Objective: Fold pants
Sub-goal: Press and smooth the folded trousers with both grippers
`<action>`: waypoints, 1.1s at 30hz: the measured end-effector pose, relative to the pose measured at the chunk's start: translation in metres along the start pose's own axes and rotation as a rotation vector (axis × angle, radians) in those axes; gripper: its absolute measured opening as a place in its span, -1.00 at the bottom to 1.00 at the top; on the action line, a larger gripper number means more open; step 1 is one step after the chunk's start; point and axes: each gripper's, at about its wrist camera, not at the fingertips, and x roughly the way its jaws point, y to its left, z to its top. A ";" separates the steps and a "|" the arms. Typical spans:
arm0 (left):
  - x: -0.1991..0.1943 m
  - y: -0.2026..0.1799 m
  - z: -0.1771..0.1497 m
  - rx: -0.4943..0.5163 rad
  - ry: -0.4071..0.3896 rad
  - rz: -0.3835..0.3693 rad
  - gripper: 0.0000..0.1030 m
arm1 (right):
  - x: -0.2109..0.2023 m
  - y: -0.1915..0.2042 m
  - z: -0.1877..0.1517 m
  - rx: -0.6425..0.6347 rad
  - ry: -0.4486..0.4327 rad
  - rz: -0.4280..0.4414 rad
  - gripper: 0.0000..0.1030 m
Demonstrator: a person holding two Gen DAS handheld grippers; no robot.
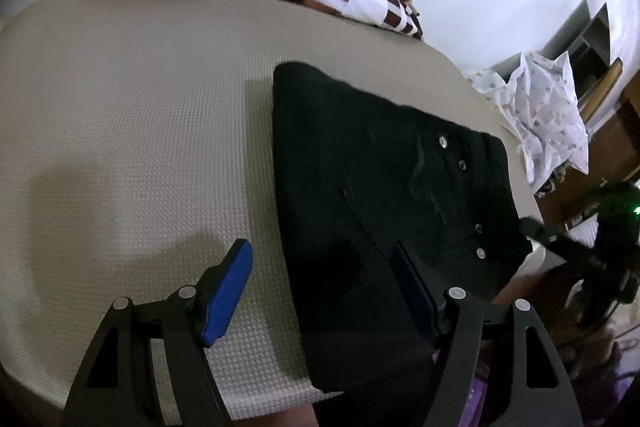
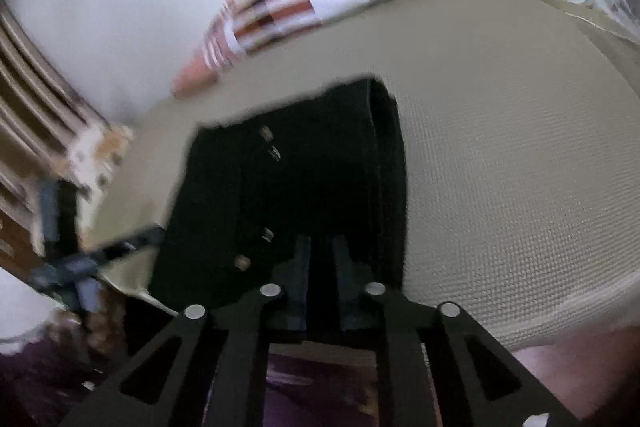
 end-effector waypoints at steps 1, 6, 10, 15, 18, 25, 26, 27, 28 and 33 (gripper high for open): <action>0.001 0.001 0.002 0.005 0.004 -0.005 0.40 | -0.002 -0.001 0.003 0.005 -0.008 -0.002 -0.32; 0.011 0.003 0.012 0.040 0.039 0.015 0.40 | -0.004 -0.023 0.011 0.079 -0.021 -0.009 0.22; 0.015 -0.002 0.018 0.073 0.031 0.042 0.40 | 0.012 -0.031 0.010 0.103 0.023 0.014 0.22; 0.023 -0.007 0.020 0.113 0.043 0.088 0.40 | 0.032 -0.031 0.011 0.097 0.070 0.037 0.22; 0.027 -0.011 0.020 0.142 0.049 0.108 0.40 | 0.041 -0.030 0.012 0.083 0.092 0.050 0.22; 0.032 -0.017 0.019 0.184 0.053 0.130 0.41 | 0.051 -0.033 0.016 0.074 0.112 0.057 0.22; 0.033 -0.017 0.020 0.185 0.054 0.130 0.41 | 0.051 -0.034 0.017 0.076 0.113 0.060 0.22; 0.033 -0.017 0.020 0.186 0.054 0.132 0.41 | 0.052 -0.036 0.017 0.077 0.114 0.062 0.22; 0.033 -0.017 0.020 0.188 0.054 0.134 0.41 | 0.053 -0.036 0.018 0.077 0.116 0.062 0.22; 0.037 -0.020 0.021 0.205 0.059 0.149 0.49 | 0.058 -0.042 0.021 0.091 0.125 0.079 0.23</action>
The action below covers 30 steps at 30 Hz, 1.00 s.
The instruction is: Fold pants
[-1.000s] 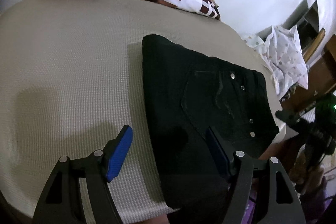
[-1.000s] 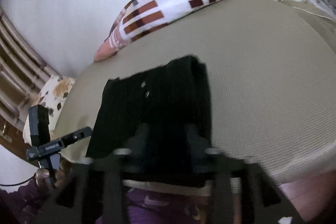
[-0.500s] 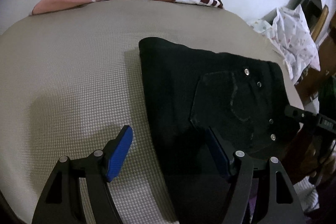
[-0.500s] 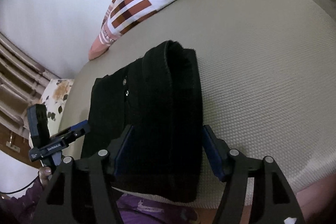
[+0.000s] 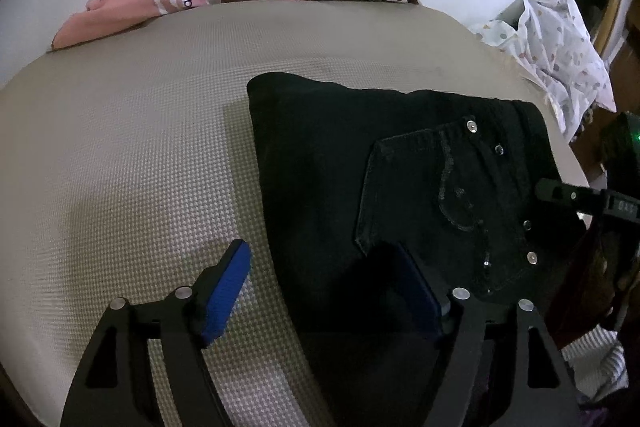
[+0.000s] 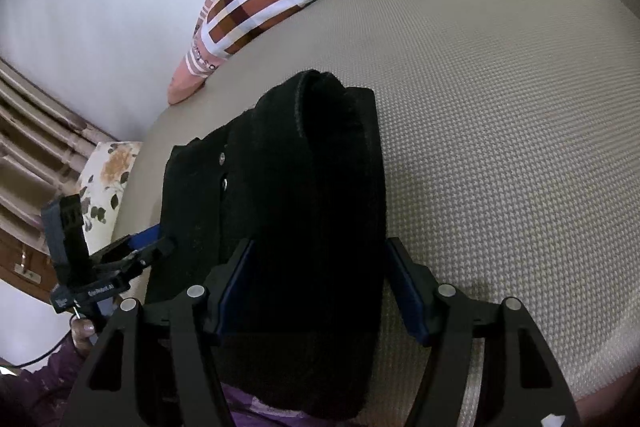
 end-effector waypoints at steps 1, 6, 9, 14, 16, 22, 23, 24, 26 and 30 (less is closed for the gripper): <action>0.001 0.000 0.000 0.002 0.001 0.001 0.50 | 0.000 0.000 0.001 0.001 0.000 0.004 0.23; 0.003 -0.001 0.002 0.014 0.005 0.010 0.56 | 0.003 0.002 0.003 -0.019 0.003 0.015 0.33; 0.006 -0.002 0.002 0.018 0.011 0.005 0.59 | 0.005 0.007 0.003 -0.055 0.014 0.013 0.44; 0.013 -0.003 0.002 0.008 0.051 -0.052 0.68 | 0.012 0.014 0.006 -0.104 0.048 0.046 0.86; 0.015 -0.001 0.002 0.003 0.062 -0.085 0.71 | 0.014 0.017 0.008 -0.127 0.073 0.050 0.97; 0.013 0.002 0.000 0.024 0.056 -0.120 0.71 | 0.015 0.013 0.013 -0.114 0.106 0.078 0.98; 0.013 0.002 0.000 0.026 0.060 -0.125 0.71 | 0.015 0.012 0.015 -0.104 0.107 0.087 0.98; 0.013 0.003 0.001 0.030 0.066 -0.130 0.71 | 0.015 0.010 0.015 -0.094 0.107 0.098 0.98; 0.013 0.006 0.002 0.025 0.075 -0.144 0.71 | 0.015 0.008 0.016 -0.080 0.105 0.119 0.99; 0.013 0.012 0.005 -0.003 0.087 -0.207 0.72 | 0.011 -0.003 0.015 -0.043 0.098 0.185 0.99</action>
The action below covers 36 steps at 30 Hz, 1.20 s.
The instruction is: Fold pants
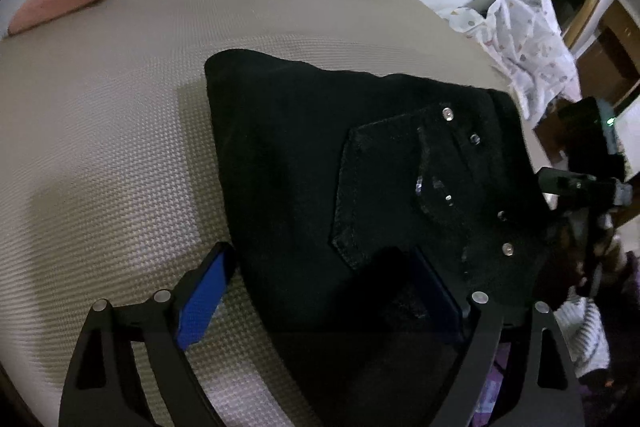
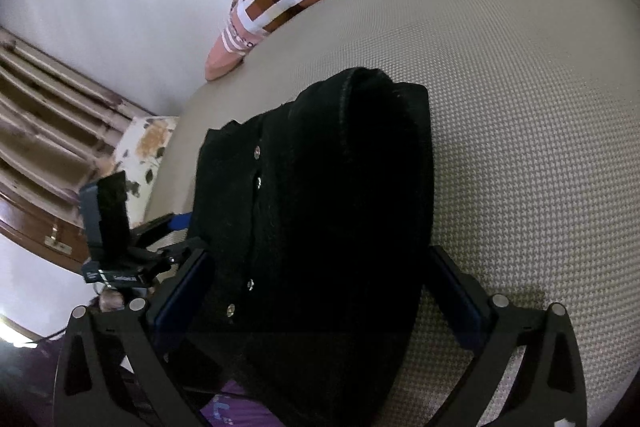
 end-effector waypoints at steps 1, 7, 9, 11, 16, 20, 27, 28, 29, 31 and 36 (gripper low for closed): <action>0.000 0.002 0.001 -0.008 -0.001 -0.015 0.72 | -0.002 -0.005 -0.001 0.004 -0.002 0.039 0.99; 0.002 0.001 0.006 0.009 0.033 -0.060 0.85 | -0.007 -0.012 0.000 0.025 0.035 0.100 1.00; 0.002 -0.001 0.007 0.026 0.049 -0.082 0.86 | -0.006 -0.013 0.003 0.044 0.056 0.110 1.00; 0.001 0.002 0.007 0.016 0.056 -0.140 0.86 | -0.004 -0.014 0.007 0.049 0.091 0.132 1.00; -0.001 0.026 0.011 -0.085 0.070 -0.325 0.86 | 0.006 -0.021 0.016 0.102 0.210 0.304 1.00; 0.000 0.038 0.016 -0.113 0.091 -0.406 0.86 | 0.011 -0.030 0.025 0.176 0.278 0.394 1.00; 0.000 0.037 0.020 -0.090 0.109 -0.402 0.87 | 0.023 -0.011 0.029 0.051 0.376 0.210 1.00; 0.001 0.035 0.022 -0.087 0.108 -0.394 0.87 | 0.024 -0.008 0.027 0.035 0.365 0.204 1.00; 0.001 0.033 0.022 -0.081 0.107 -0.383 0.87 | 0.027 -0.004 0.026 0.020 0.355 0.200 1.00; 0.003 0.026 0.024 -0.075 0.103 -0.346 0.87 | 0.032 0.009 0.018 -0.030 0.335 0.187 1.00; 0.006 0.009 0.021 -0.029 0.063 -0.270 0.86 | 0.039 0.026 0.011 -0.092 0.286 0.180 0.98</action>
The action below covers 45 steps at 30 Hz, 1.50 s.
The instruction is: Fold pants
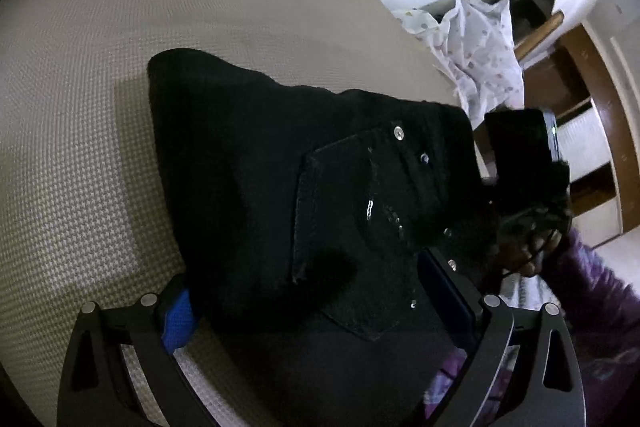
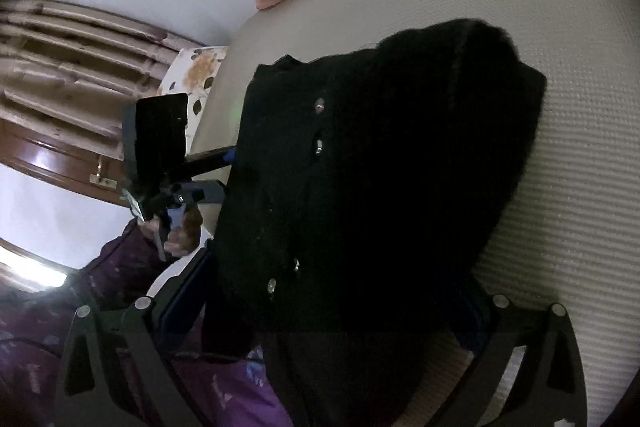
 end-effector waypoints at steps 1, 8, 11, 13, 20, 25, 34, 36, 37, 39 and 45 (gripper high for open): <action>0.001 0.000 0.000 -0.002 -0.001 -0.012 0.86 | -0.003 -0.004 0.001 0.010 -0.002 0.018 0.98; 0.005 -0.002 0.001 0.094 0.060 -0.034 0.96 | -0.003 -0.012 0.009 0.055 0.020 0.043 1.00; 0.006 0.000 0.002 0.093 0.077 -0.043 0.99 | -0.004 -0.012 0.007 0.072 0.005 0.032 0.95; 0.006 0.002 0.006 0.065 0.089 -0.061 0.98 | -0.009 -0.014 0.003 0.088 -0.008 0.008 0.84; -0.007 0.020 0.001 -0.097 0.048 -0.093 -0.02 | -0.018 -0.026 -0.011 0.125 -0.048 -0.088 -0.35; -0.015 0.018 0.001 -0.106 -0.002 -0.089 -0.52 | -0.021 -0.024 -0.013 0.138 -0.094 -0.027 -0.42; -0.018 0.006 0.005 -0.083 -0.041 -0.020 -0.57 | -0.015 -0.031 -0.020 0.211 -0.168 0.060 -0.43; -0.022 0.001 0.006 -0.071 -0.055 0.008 -0.58 | -0.012 -0.030 -0.021 0.213 -0.181 0.075 -0.44; -0.022 -0.003 0.007 -0.062 -0.059 0.024 -0.59 | -0.010 -0.029 -0.022 0.217 -0.187 0.083 -0.44; -0.025 -0.009 0.007 -0.040 -0.067 0.061 -0.59 | -0.006 -0.028 -0.021 0.226 -0.198 0.101 -0.44; -0.035 -0.019 0.015 -0.005 -0.105 0.165 -0.59 | 0.009 -0.016 -0.012 0.225 -0.213 0.127 -0.44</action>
